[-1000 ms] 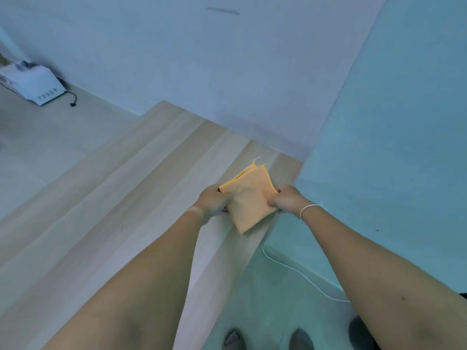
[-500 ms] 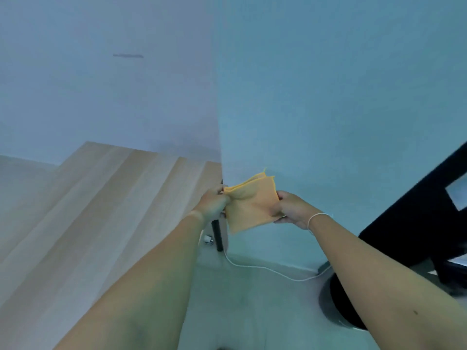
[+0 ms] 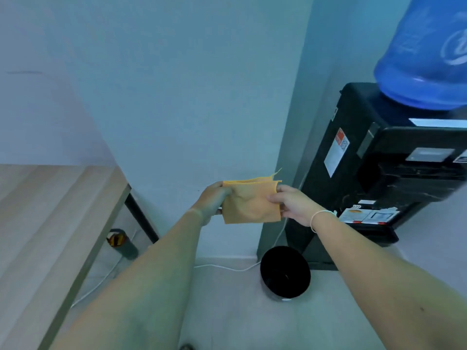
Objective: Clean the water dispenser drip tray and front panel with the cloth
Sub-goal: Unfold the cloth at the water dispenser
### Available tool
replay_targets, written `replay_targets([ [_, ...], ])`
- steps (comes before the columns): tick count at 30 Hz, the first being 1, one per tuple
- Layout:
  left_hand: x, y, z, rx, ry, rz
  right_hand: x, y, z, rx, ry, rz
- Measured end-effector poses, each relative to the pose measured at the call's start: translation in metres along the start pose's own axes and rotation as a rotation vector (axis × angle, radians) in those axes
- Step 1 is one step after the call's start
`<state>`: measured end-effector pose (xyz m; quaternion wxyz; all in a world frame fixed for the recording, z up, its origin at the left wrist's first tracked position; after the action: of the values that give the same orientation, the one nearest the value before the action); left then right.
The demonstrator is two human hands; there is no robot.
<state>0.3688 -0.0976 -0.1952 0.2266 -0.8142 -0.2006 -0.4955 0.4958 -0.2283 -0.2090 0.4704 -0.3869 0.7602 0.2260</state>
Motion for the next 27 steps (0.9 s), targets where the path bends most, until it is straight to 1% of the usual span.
replay_targets([
  [3, -0.004, 0.047, 0.006, -0.056, -0.041, 0.037, 0.011, -0.047, -0.009, 0.054, 0.005, -0.015],
  [6, -0.011, 0.071, 0.025, -0.045, -0.075, 0.060, 0.020, -0.083, -0.005, 0.123, -0.033, -0.072],
  [13, -0.034, 0.103, 0.079, -0.043, -0.097, 0.104, 0.032, -0.122, 0.025, 0.238, -0.112, -0.251],
  [16, -0.040, 0.110, 0.098, -0.043, -0.103, 0.160, 0.040, -0.135, 0.042, 0.271, -0.093, -0.289],
  [20, -0.050, 0.117, 0.108, -0.007, -0.135, 0.202, 0.050, -0.143, 0.058, 0.263, -0.088, -0.300],
  [27, -0.058, 0.139, 0.107, 0.135, -0.155, 0.172, 0.071, -0.170, 0.084, 0.198, -0.046, -0.349],
])
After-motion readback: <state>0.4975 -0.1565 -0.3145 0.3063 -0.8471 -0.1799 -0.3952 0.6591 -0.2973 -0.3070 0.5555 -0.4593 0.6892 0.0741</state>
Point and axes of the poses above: each hand's wrist, its own z-axis towards the middle knuckle, its own y-axis out of the palm, x = y × z, the point moved 9 cm from there along z, towards the middle knuckle, and after that the axes turned 3 degrees about z, right-handed, at the moved point
